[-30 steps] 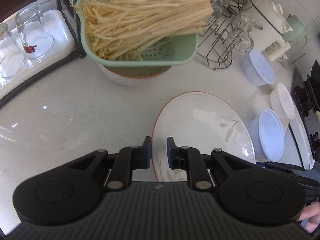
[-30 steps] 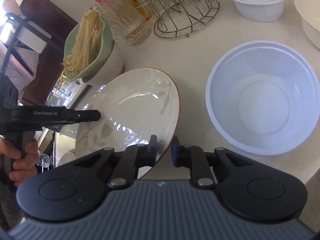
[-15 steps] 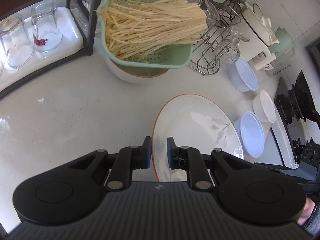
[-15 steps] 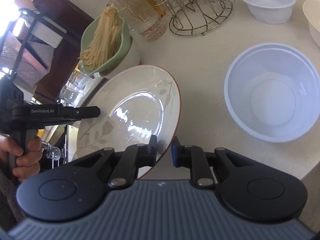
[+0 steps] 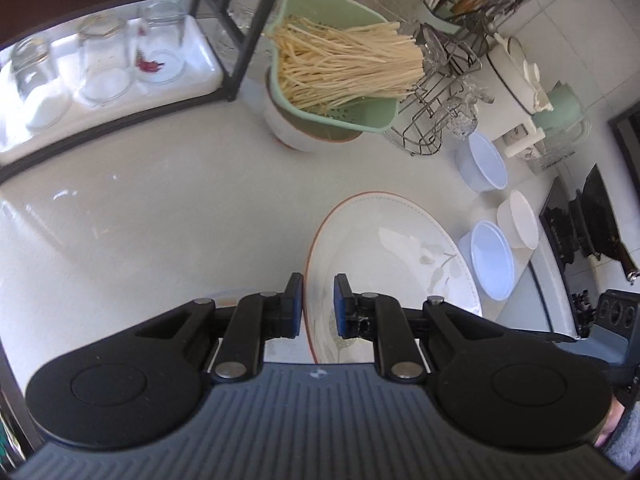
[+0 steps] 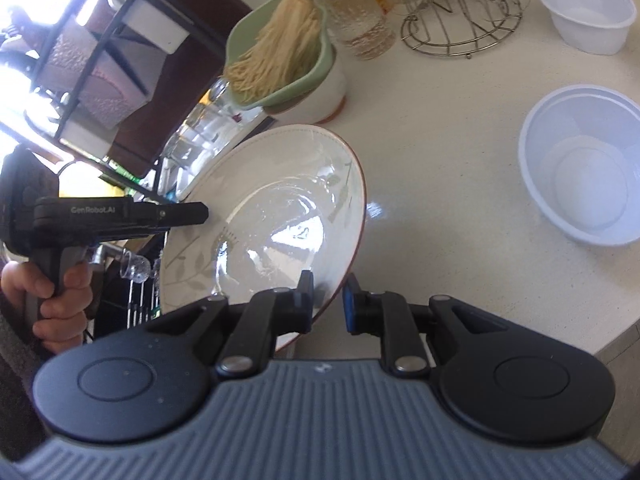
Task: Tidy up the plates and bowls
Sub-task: 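Lift the tulip-pattern plate and carry it over the plate stack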
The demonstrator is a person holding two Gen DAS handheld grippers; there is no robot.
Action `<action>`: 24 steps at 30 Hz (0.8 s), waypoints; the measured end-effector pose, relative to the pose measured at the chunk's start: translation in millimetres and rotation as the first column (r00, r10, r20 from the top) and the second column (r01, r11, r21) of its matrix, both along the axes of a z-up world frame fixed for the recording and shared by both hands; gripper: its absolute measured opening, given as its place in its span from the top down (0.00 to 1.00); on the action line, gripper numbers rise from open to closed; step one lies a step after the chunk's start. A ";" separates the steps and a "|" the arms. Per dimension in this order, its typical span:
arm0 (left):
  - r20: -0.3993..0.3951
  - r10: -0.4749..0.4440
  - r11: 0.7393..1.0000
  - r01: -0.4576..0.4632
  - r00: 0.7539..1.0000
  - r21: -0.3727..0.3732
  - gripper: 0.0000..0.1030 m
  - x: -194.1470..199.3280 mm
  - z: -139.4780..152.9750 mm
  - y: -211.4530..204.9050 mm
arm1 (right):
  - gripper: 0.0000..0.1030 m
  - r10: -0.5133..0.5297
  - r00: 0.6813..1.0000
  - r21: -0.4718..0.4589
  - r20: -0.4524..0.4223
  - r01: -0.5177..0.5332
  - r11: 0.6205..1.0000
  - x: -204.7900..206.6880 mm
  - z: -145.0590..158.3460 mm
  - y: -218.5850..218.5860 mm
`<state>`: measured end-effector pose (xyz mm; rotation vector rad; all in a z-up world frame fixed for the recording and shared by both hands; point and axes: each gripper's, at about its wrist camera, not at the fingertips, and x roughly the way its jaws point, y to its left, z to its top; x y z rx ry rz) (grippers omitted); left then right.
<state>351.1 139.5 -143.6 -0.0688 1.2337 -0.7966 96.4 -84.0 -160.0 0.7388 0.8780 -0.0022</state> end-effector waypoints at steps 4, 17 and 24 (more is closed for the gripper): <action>-0.038 0.053 0.998 -0.054 0.998 -0.033 0.83 -9.9 -2.3 30.6 | 0.82 0.050 0.999 -0.006 -0.004 -0.050 0.999 0.8 3.1 13.6; -0.092 0.163 0.985 -0.167 0.982 -0.032 0.82 -38.8 -14.4 107.6 | 0.82 0.188 0.981 -0.020 -0.049 -0.189 0.982 16.7 -2.5 57.8; -0.137 0.205 0.977 -0.210 0.969 -0.024 0.82 -50.8 -31.4 132.5 | 0.82 0.256 0.962 -0.046 -0.095 -0.262 0.964 28.0 -7.4 74.9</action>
